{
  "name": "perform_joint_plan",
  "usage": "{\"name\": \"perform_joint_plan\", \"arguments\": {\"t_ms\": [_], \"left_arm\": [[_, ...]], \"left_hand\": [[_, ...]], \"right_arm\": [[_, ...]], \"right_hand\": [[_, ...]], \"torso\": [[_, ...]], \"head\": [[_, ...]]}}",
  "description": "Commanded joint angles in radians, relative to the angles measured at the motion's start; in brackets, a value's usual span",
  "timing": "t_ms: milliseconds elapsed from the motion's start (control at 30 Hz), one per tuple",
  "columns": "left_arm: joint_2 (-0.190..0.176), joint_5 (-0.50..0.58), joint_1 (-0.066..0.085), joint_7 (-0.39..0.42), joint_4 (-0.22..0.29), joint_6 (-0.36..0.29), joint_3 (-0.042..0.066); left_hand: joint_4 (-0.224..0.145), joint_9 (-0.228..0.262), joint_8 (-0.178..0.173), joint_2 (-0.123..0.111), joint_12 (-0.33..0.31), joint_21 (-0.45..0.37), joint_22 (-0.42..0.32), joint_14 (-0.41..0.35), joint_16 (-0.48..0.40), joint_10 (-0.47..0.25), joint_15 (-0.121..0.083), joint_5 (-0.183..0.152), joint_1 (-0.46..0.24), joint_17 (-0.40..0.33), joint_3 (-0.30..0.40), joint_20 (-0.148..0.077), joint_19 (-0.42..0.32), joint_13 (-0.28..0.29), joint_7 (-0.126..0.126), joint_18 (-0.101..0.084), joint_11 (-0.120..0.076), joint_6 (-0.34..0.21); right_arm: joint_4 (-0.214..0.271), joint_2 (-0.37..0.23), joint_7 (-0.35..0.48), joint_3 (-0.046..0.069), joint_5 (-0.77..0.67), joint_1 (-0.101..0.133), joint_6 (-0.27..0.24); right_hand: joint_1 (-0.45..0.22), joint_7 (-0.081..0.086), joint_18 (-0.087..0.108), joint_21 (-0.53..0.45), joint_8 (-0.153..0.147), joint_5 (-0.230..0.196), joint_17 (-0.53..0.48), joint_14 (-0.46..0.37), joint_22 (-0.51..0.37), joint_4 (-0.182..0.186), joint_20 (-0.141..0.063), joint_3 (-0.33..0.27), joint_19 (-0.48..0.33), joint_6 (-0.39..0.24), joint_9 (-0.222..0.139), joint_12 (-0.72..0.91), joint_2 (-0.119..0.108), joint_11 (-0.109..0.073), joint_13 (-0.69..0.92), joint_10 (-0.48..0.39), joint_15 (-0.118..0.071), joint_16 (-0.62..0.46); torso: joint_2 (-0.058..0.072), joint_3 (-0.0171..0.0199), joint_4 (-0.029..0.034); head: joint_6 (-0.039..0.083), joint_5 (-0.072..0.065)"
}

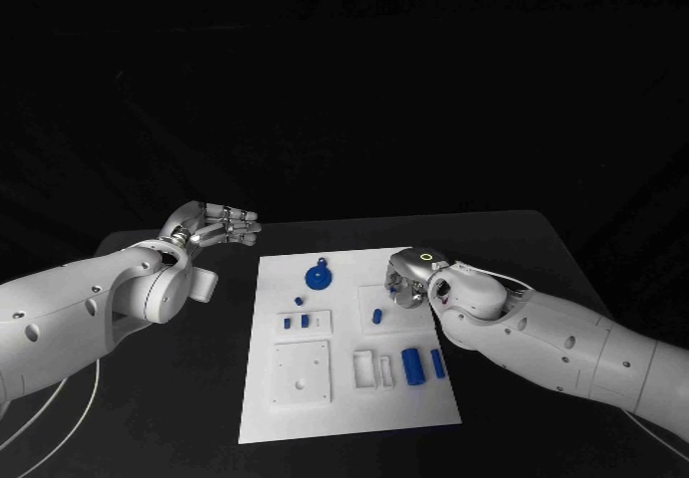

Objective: Assemble the parts on the task board

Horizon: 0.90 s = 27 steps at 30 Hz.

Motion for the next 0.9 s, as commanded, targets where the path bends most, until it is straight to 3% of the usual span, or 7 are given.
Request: {"name": "perform_joint_plan", "arguments": {"t_ms": [33,167,367,567,667,900], "left_arm": [[0.001,0.007,0.002,0.001,0.001,-0.001,0.001],[0.002,0.006,0.002,-0.008,0.001,-0.007,0.001],[0.003,0.003,0.002,-0.028,-0.008,-0.028,0.001],[0.005,0.005,0.002,-0.032,-0.013,-0.033,0.001],[0.005,0.008,0.002,-0.033,-0.016,-0.034,0.001],[0.007,0.016,0.002,-0.033,-0.023,-0.034,0.001]], "left_hand": [[0.000,0.001,-0.001,0.011,0.000,-0.006,0.001,0.005,-0.006,0.005,0.000,-0.005,0.001,-0.001,-0.003,0.001,-0.002,-0.001,0.001,-0.013,-0.003,0.004],[0.000,0.001,-0.001,0.011,0.000,-0.006,0.001,0.005,-0.006,0.005,0.000,-0.005,0.001,-0.001,-0.003,0.001,-0.002,-0.001,0.001,-0.013,-0.003,0.004],[0.005,0.002,-0.001,0.010,0.001,-0.016,0.004,0.010,-0.005,0.010,-0.002,-0.007,-0.003,0.001,-0.005,0.000,0.004,0.000,-0.002,-0.014,-0.005,0.007],[0.010,0.002,-0.001,0.009,0.001,-0.025,0.003,0.008,-0.005,0.008,-0.001,-0.011,-0.005,0.001,-0.005,0.002,0.006,0.000,-0.001,-0.015,-0.004,0.006],[0.011,0.002,-0.001,0.009,0.001,-0.025,0.003,0.008,-0.005,0.007,-0.001,-0.013,-0.006,0.001,-0.006,0.002,0.007,0.000,-0.001,-0.015,-0.004,0.005],[0.011,0.002,-0.001,0.009,0.001,-0.025,0.003,0.008,-0.005,0.007,-0.001,-0.013,-0.006,0.001,-0.006,0.002,0.007,0.000,-0.001,-0.015,-0.004,0.005]], "right_arm": [[0.009,0.005,-0.034,-0.002,-0.042,-0.002,-0.018],[0.013,0.006,-0.053,-0.002,-0.059,-0.003,-0.027],[0.020,0.002,-0.067,-0.002,-0.073,-0.003,-0.050],[0.034,-0.005,-0.066,0.000,-0.055,-0.004,-0.056],[0.044,-0.012,-0.063,0.009,-0.027,-0.004,-0.052],[0.075,-0.026,-0.053,0.047,0.026,-0.003,-0.050]], "right_hand": [[0.004,0.000,0.002,0.010,0.007,-0.002,0.002,0.002,0.053,-0.007,-0.007,0.006,0.040,0.009,0.003,0.006,0.017,-0.004,0.005,0.011,-0.008,-0.004],[-0.004,-0.002,-0.003,0.024,0.006,-0.002,0.004,0.005,0.054,-0.019,-0.011,0.015,0.040,0.015,0.003,0.006,0.019,-0.005,0.005,0.018,-0.010,-0.006],[-0.011,-0.004,-0.004,0.036,0.007,-0.002,0.008,0.008,0.056,-0.027,-0.014,0.027,0.040,0.020,0.006,0.006,0.017,-0.007,0.005,0.024,-0.012,-0.009],[-0.014,-0.005,-0.004,0.041,0.007,-0.003,0.010,0.012,0.055,-0.028,-0.015,0.036,0.040,0.022,0.006,0.005,0.014,-0.008,0.005,0.025,-0.013,-0.012],[-0.014,-0.005,-0.004,0.041,0.007,-0.003,0.010,0.012,0.055,-0.028,-0.015,0.036,0.040,0.022,0.006,0.005,0.014,-0.008,0.005,0.025,-0.013,-0.012],[-0.015,-0.005,-0.004,0.039,0.007,-0.002,0.010,0.011,0.054,-0.028,-0.015,0.035,0.039,0.021,0.007,0.006,0.014,-0.008,0.005,0.025,-0.013,-0.015]], "torso": [[0.000,0.0005,-0.0002],[0.000,-0.0015,0.0013],[0.000,0.0003,0.0012],[-0.001,-0.0011,0.0024],[-0.001,-0.0019,0.0015],[0.000,-0.0005,-0.0009]], "head": [[-0.001,0.000],[0.000,0.000],[0.002,0.003],[0.001,0.004],[0.003,0.005],[0.010,0.011]]}}
